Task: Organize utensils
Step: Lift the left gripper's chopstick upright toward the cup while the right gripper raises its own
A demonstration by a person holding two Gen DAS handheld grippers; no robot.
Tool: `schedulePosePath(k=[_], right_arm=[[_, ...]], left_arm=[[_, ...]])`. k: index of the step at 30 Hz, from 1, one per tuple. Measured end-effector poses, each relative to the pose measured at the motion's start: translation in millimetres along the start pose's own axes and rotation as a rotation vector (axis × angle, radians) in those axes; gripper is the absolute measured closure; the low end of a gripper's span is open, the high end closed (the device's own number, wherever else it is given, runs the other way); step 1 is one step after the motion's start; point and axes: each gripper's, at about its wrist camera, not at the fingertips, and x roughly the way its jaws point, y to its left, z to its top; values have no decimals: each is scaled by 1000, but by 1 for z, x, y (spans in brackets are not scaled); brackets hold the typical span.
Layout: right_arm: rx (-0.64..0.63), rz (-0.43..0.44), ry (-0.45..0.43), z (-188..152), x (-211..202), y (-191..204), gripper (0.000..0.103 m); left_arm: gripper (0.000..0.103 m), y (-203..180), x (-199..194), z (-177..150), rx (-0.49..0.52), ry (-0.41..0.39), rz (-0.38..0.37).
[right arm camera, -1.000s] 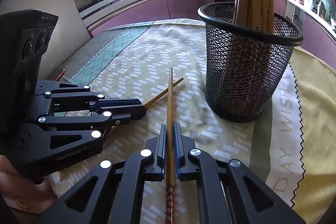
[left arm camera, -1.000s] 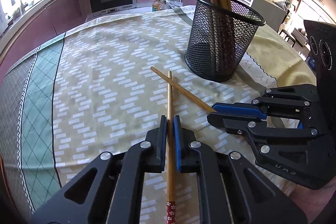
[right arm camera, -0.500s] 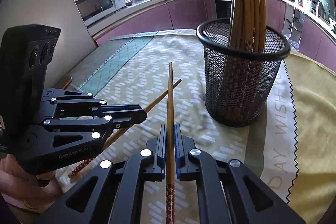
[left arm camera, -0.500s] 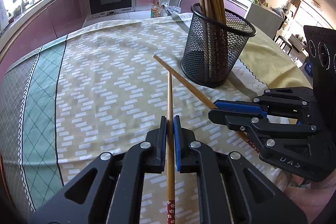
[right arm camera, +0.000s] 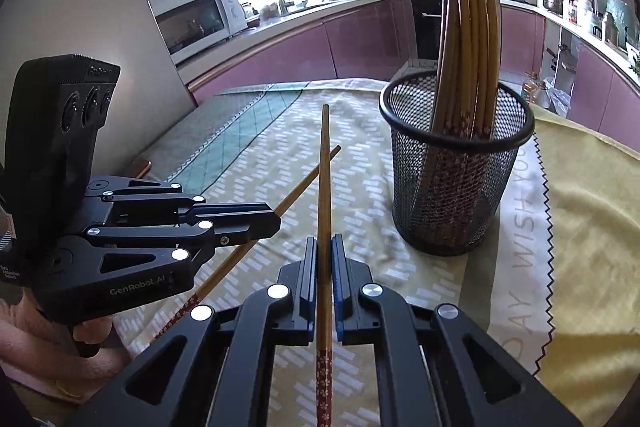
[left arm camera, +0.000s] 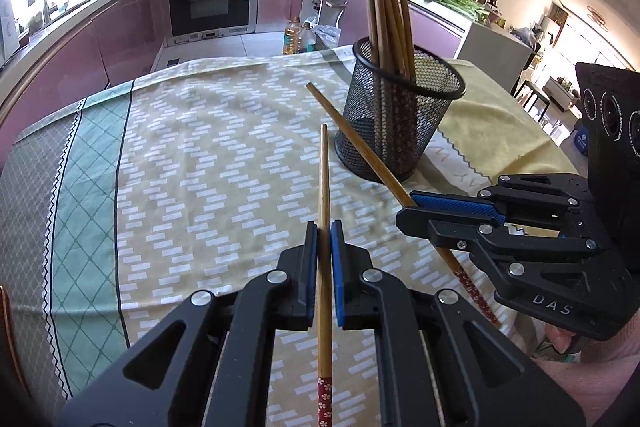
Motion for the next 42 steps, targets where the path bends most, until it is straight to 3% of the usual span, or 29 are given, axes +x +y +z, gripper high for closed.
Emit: schedulePosePath(k=[42], right_arm=[[17, -1, -121, -4, -42, -12, 97]], left_arm=[[96, -17, -44, 8, 0, -92, -65]])
